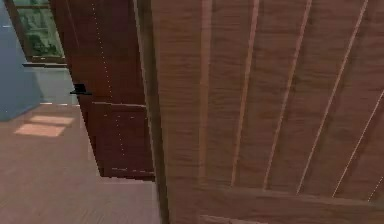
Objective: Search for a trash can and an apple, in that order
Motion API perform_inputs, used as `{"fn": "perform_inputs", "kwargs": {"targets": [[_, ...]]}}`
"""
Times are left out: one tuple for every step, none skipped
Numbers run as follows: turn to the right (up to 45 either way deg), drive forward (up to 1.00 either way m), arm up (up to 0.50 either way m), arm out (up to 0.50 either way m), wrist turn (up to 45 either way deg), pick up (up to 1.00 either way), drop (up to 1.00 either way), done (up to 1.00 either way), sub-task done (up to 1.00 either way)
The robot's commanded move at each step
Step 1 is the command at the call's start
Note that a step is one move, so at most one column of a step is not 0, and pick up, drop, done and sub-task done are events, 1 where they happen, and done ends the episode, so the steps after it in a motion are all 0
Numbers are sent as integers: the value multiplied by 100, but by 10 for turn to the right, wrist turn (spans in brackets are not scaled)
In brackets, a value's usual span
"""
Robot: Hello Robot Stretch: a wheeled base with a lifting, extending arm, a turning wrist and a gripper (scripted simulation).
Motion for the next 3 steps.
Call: {"fn": "perform_inputs", "kwargs": {"targets": [[450,0,0,0,0,0,0,0,0],[60,0,0,0,0,0,0,0,0],[0,20,0,0,0,0,0,0,0]]}}
